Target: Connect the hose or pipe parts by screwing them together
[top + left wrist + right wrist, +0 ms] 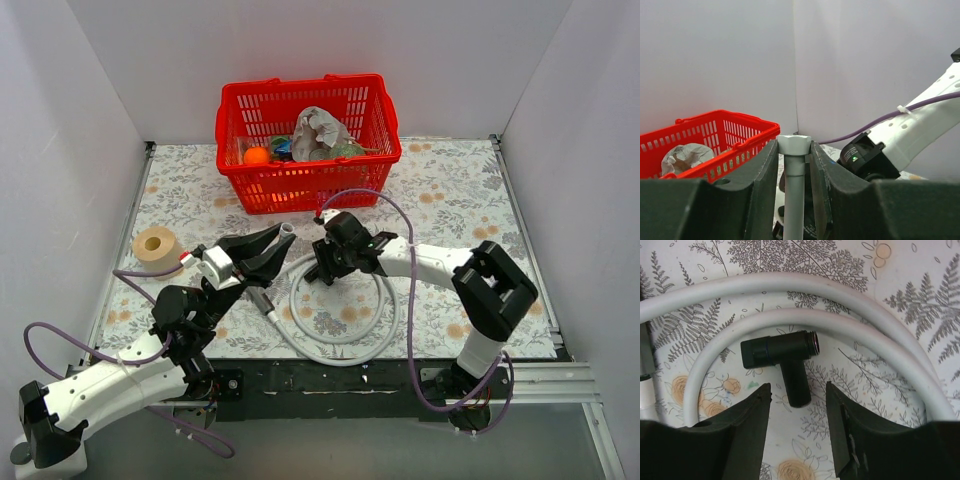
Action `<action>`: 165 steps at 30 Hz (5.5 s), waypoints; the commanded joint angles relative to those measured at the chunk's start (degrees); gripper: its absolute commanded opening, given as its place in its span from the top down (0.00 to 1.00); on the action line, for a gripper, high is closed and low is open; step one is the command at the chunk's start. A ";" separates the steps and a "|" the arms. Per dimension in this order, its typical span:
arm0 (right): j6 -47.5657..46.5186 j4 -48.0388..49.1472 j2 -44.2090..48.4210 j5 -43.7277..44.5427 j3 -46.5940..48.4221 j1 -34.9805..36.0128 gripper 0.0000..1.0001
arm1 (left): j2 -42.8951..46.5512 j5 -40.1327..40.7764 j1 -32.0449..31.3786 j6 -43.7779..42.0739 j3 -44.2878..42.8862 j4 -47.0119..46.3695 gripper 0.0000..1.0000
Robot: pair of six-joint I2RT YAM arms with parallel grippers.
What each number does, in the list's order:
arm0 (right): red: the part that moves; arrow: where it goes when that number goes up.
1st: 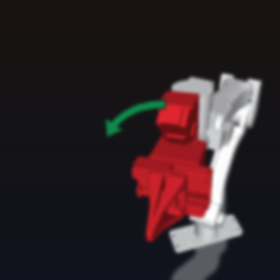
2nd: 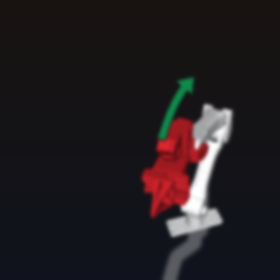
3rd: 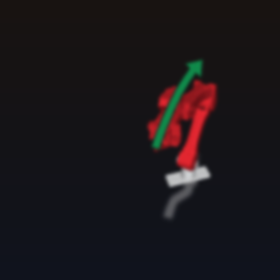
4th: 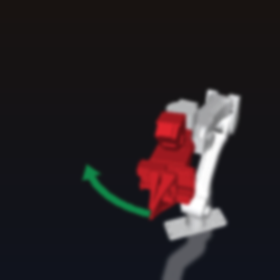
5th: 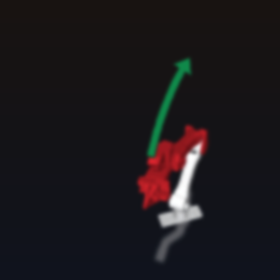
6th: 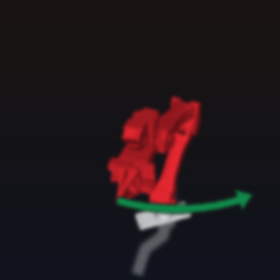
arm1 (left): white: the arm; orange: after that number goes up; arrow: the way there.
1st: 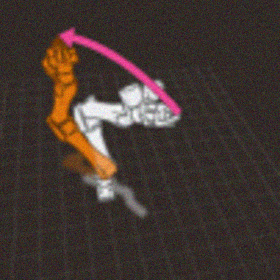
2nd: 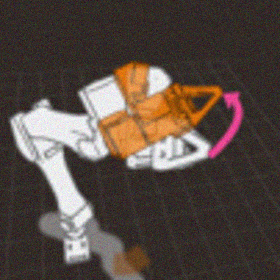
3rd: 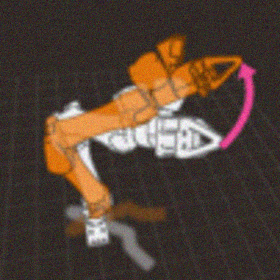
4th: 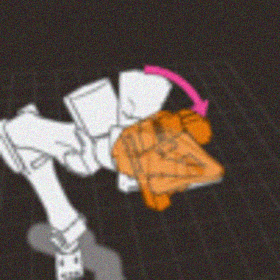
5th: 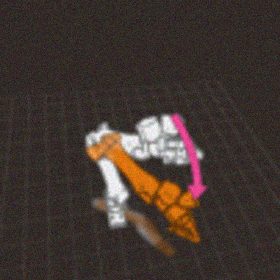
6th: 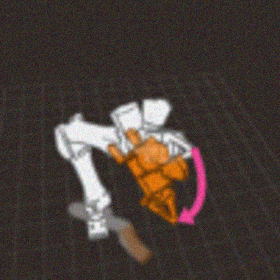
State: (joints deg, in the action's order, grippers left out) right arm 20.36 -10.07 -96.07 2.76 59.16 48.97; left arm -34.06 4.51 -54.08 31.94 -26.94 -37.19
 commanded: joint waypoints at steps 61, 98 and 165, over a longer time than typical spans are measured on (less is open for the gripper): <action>6.56 -35.20 22.24 9.71 -7.14 -31.66 0.45 | -2.15 -11.72 0.56 1.19 -3.74 0.19 1.00; -15.79 -35.37 -4.73 13.58 5.71 -27.35 0.43 | -2.76 -12.60 0.56 0.40 -4.79 1.07 1.00; -1.64 -35.20 -2.27 0.76 -1.85 -36.13 0.67 | 1.02 -18.48 0.91 -2.68 -7.69 6.25 1.00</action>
State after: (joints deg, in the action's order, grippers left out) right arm 14.37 -44.07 -95.94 9.85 57.47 14.83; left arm -34.41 -11.81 -53.36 30.15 -31.66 -30.24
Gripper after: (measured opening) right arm 0.341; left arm 0.271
